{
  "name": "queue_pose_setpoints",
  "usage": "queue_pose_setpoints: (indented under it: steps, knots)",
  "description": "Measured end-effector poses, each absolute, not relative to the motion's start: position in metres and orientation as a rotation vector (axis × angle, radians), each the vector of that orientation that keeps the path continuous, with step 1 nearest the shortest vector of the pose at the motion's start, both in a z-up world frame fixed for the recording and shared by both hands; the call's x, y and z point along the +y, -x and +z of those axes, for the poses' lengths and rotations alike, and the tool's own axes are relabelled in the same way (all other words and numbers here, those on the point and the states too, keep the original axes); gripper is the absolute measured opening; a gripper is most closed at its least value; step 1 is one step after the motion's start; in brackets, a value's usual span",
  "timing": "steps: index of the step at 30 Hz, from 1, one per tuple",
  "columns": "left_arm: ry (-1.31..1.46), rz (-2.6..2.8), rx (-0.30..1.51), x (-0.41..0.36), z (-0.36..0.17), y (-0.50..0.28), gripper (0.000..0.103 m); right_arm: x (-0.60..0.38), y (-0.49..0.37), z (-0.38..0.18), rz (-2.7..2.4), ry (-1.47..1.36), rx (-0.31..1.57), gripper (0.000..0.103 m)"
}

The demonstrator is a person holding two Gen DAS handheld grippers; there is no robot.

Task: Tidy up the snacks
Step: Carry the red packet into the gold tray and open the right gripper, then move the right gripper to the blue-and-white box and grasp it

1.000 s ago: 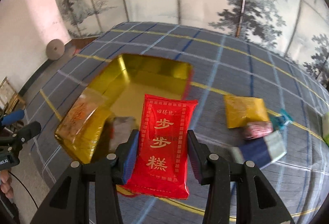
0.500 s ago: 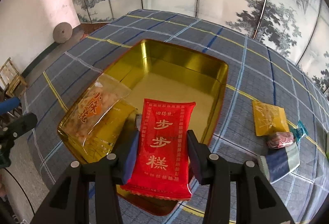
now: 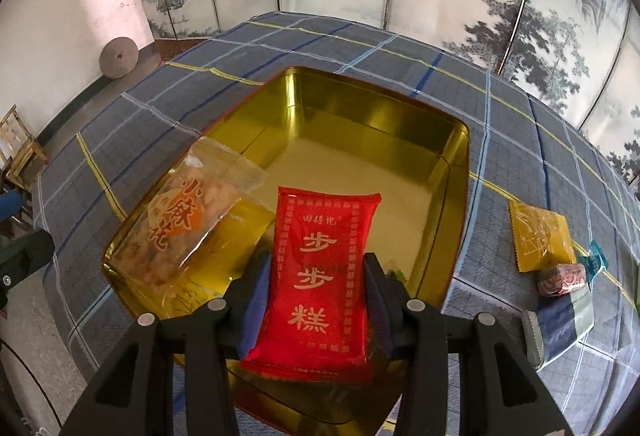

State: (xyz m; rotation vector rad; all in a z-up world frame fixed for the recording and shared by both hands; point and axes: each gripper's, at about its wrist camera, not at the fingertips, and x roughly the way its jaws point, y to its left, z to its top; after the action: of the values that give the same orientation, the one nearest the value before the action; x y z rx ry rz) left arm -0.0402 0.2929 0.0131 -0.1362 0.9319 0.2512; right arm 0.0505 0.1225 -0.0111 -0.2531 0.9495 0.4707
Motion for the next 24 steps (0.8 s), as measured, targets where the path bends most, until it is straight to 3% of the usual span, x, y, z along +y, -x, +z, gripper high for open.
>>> queue_pose_setpoints:
  steps: [7,10,24]
  knots:
    - [0.156,0.250,0.938,0.295,0.009,0.042,0.091,0.121,-0.047,-0.009,0.474,0.256,0.953,0.051]
    - [0.160,0.249,0.937,0.296,0.008,0.042,0.091,0.111,-0.044,0.000,0.467,0.230,0.934,0.059]
    - [0.191,0.225,0.933,0.294,0.004,0.040,0.091,-0.018,-0.080,0.010,0.081,-0.021,1.010,0.061]
